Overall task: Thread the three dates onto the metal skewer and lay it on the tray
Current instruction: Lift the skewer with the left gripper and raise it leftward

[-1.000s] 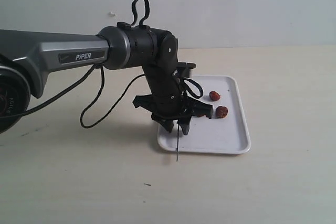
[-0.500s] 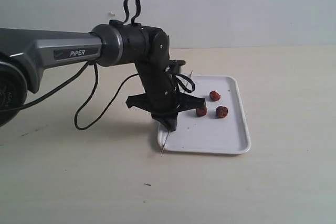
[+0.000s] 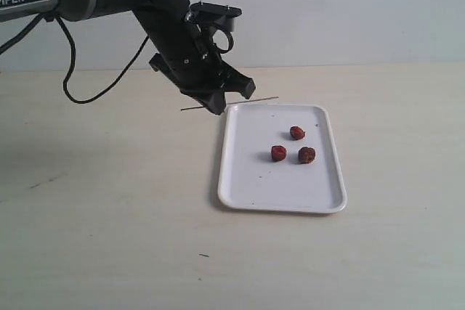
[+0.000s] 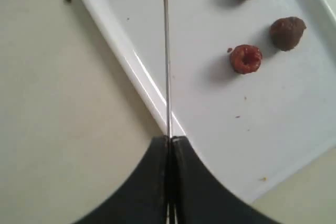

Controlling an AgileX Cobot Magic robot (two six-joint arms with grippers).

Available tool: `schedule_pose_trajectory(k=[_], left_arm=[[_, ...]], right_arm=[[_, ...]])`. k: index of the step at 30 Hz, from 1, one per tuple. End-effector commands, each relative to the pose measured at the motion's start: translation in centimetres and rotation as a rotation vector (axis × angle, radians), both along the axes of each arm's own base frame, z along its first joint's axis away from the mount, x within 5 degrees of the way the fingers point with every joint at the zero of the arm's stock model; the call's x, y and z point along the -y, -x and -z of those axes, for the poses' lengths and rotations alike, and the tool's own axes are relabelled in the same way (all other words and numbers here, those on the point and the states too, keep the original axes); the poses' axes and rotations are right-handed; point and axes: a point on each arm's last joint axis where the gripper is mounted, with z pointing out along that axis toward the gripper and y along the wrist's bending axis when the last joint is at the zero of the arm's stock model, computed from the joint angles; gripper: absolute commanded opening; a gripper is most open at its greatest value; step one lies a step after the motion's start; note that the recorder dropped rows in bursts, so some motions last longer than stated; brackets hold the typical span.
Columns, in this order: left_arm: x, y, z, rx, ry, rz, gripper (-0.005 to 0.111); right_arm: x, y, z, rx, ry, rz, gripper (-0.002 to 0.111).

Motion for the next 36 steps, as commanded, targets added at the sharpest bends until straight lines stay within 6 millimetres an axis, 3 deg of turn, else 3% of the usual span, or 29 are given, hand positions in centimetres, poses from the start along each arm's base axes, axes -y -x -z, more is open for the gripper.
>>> schedule_pose_trajectory(k=[1,7,17,22,26,31,36], left_arm=[[-0.4,0.7,0.0,-0.015,-0.046,0.082,0.000],[-0.6,0.8,0.3,0.001,-0.082,0.139,0.000],[-1.7,1.0,-1.6,0.092,-0.062,0.200,0.000],[-4.3,0.2,-2.4,0.092,0.036,0.206,0.000],[-6.8,0.3,-2.5,0.084,0.137,0.311,0.000],[-10.5,0.9,-1.6,0.052,0.256,0.401,0.000],[-15.2,0.9,-1.8,0.027,0.519,0.408,0.000]], right_arm=[[0.0,0.0,0.1,0.001,0.006,0.004,0.000],[0.0,0.0,0.1,0.001,0.006,0.004,0.000],[0.0,0.0,0.1,0.001,0.006,0.004,0.000],[0.0,0.0,0.1,0.001,0.006,0.004,0.000],[0.1,0.0,-0.2,0.034,0.015,0.006,0.000],[0.2,-0.1,-2.0,0.238,-0.004,0.025,0.000],[0.7,0.2,-3.5,0.456,-0.211,0.076,0.000]])
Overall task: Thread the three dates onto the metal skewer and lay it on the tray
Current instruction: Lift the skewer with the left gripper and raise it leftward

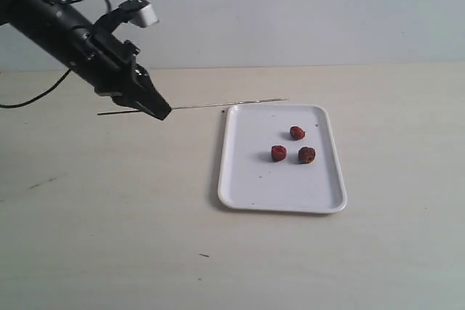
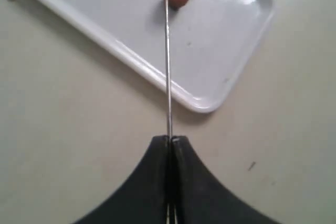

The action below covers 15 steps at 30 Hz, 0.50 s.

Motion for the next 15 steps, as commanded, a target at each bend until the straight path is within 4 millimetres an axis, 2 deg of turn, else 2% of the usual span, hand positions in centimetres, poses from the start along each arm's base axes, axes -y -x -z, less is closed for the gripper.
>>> schedule_pose_trajectory(k=[1,4,6,8,11,13,15], left_arm=[[-4.1,-0.2,-1.1,0.001,0.252,-0.018,0.000],[-6.8,-0.3,-0.8,0.023,0.306,-0.084,0.000],[-8.1,-0.2,-0.6,0.022,0.305,-0.113,0.000],[-8.9,-0.2,-0.4,0.043,0.300,-0.113,0.000],[-8.9,-0.1,-0.5,0.051,0.292,-0.100,0.000],[-8.5,0.0,-0.5,0.057,0.292,-0.084,0.000],[-8.1,0.1,-0.5,0.071,0.295,-0.064,0.000]], right_arm=[[0.6,0.4,-1.4,0.211,-0.152,0.039,0.000],[0.9,0.9,-2.5,0.347,-0.169,0.067,0.000],[1.0,1.2,-3.0,0.434,-0.249,0.049,0.000],[0.6,1.2,-3.6,0.482,-0.250,-0.003,0.000],[-0.3,0.5,-7.1,0.454,-0.132,-0.090,0.000],[-0.2,-1.2,-10.0,0.365,-0.126,-0.095,0.000],[0.4,-3.9,-12.6,0.192,-0.089,-0.061,0.000]])
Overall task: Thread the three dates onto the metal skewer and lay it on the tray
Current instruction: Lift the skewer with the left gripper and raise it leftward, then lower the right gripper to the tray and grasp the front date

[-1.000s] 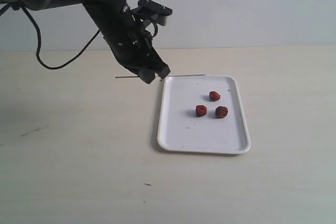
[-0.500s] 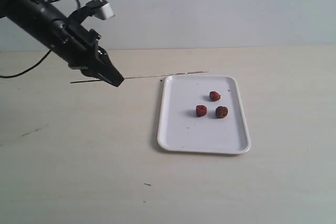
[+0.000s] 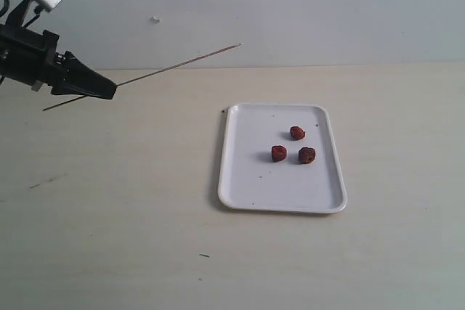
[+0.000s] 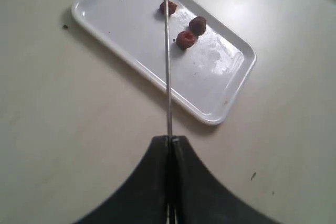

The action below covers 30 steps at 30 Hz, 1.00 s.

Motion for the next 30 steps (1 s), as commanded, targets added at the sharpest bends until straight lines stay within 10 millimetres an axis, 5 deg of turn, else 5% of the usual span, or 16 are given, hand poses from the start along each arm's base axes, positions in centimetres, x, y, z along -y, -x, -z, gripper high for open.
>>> schedule_pose_trajectory(k=[1,4,7,9,13,22,30], left_arm=[[0.8,0.3,-0.7,0.038,0.032,0.030,0.000],[1.0,0.2,-0.9,0.035,0.059,0.014,0.000],[1.0,0.2,-0.7,0.030,0.063,0.013,0.000],[1.0,0.2,-0.7,0.024,0.064,0.009,0.000],[1.0,0.3,-0.6,0.016,0.069,0.005,0.000],[2.0,0.4,-0.8,0.014,0.091,0.017,0.000],[1.9,0.5,-0.7,0.011,0.079,0.022,0.000]], right_arm=[[0.9,-5.5,-5.1,-0.327,0.075,0.026,0.000],[2.3,-11.0,-7.0,-0.622,0.043,0.058,0.000],[3.6,-16.3,-6.7,-1.025,0.108,0.047,0.000],[3.6,-19.5,-5.1,-1.356,0.131,-0.079,0.000],[1.4,-24.1,-0.7,-1.754,0.093,-0.440,0.000],[-7.9,-30.7,6.8,-1.730,0.306,-0.548,0.000],[-8.8,-34.5,10.3,-1.892,0.327,-0.583,0.020]])
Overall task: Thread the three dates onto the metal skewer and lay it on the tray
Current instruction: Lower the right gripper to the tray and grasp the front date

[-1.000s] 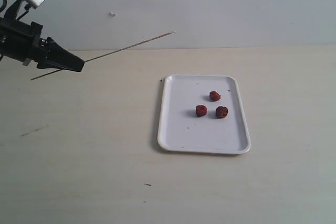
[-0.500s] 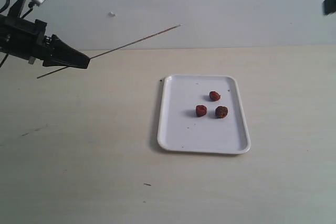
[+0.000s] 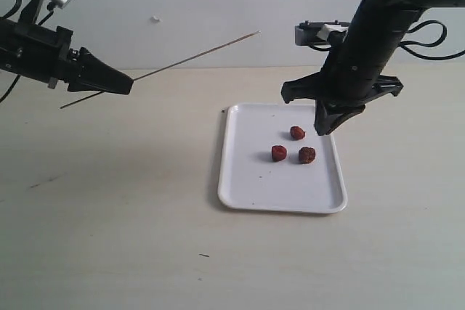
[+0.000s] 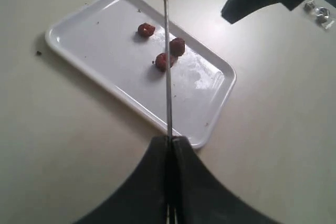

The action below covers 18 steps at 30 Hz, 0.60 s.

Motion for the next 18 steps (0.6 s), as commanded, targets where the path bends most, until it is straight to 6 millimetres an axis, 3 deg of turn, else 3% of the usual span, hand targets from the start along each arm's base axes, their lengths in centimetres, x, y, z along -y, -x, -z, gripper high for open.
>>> schedule_pose_trajectory(k=[1,4,7,18], left_arm=[[0.2,0.2,-0.4,-0.009,0.006,-0.004,0.000],[-0.3,-0.6,0.0,-0.022,-0.050,-0.128,0.000],[-0.7,-1.0,0.4,-0.026,-0.106,-0.179,0.000],[-0.6,-1.0,0.4,-0.028,-0.100,-0.181,0.000]], right_arm=[[-0.1,-1.7,1.3,-0.045,0.021,-0.014,0.025],[-0.3,-2.6,2.1,-0.044,0.018,-0.012,0.041],[-0.3,-3.3,2.8,-0.049,0.035,0.007,0.051],[-0.4,-4.7,6.1,-0.099,0.049,0.008,0.052]])
